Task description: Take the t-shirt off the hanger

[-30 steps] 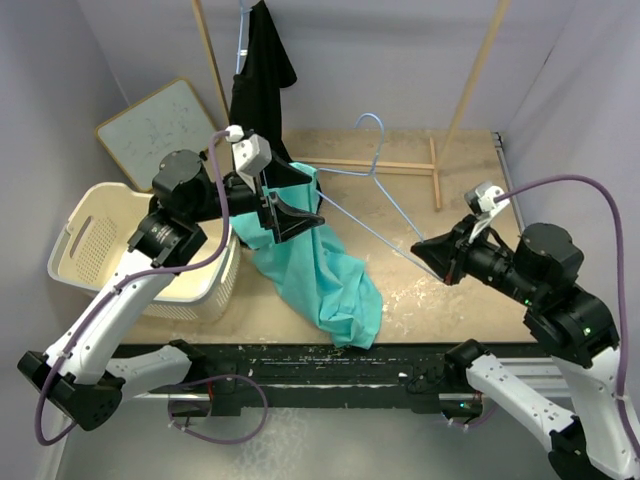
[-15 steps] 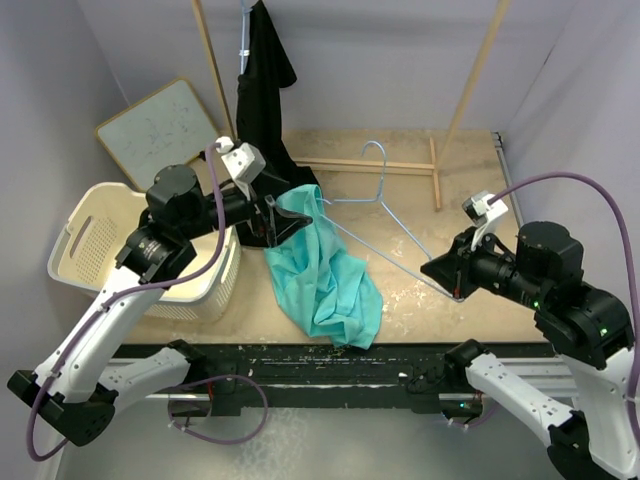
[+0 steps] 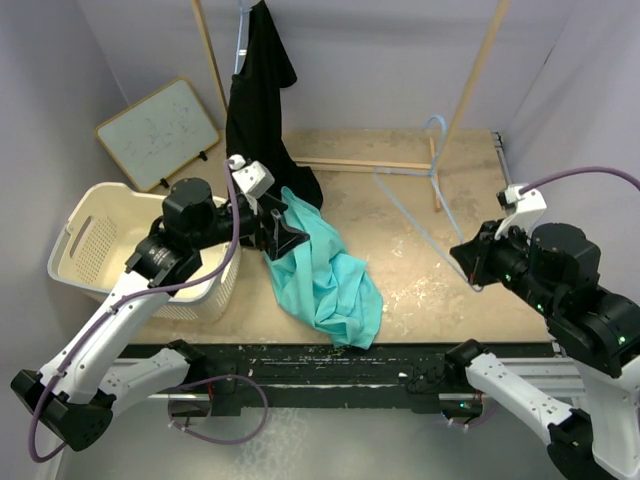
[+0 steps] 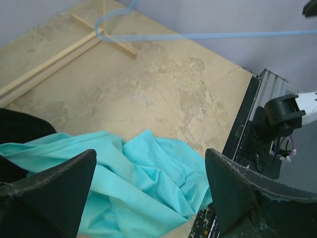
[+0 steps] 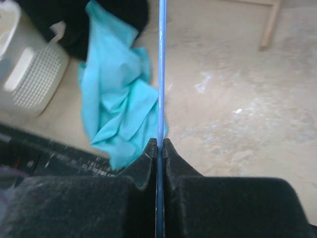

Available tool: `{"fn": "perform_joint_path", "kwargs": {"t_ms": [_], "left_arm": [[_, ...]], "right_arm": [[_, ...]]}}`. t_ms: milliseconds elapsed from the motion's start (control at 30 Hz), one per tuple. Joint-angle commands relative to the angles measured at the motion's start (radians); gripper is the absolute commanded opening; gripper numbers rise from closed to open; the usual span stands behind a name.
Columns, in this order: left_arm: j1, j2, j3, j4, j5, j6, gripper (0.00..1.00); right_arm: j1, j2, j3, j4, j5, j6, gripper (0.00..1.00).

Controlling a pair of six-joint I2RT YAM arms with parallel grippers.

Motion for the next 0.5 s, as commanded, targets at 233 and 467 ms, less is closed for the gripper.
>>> {"fn": "perform_joint_path", "kwargs": {"t_ms": [233,467], "left_arm": [[-0.003,-0.047,-0.097,-0.011,-0.026,0.011,0.91],[-0.003,-0.087,-0.137,0.010,-0.011,-0.013,0.90]], "right_arm": [[-0.002,0.172,0.017,0.555,0.581,-0.024,0.00],[-0.048,0.417,0.197,0.734,0.573,-0.147,0.00]]}}
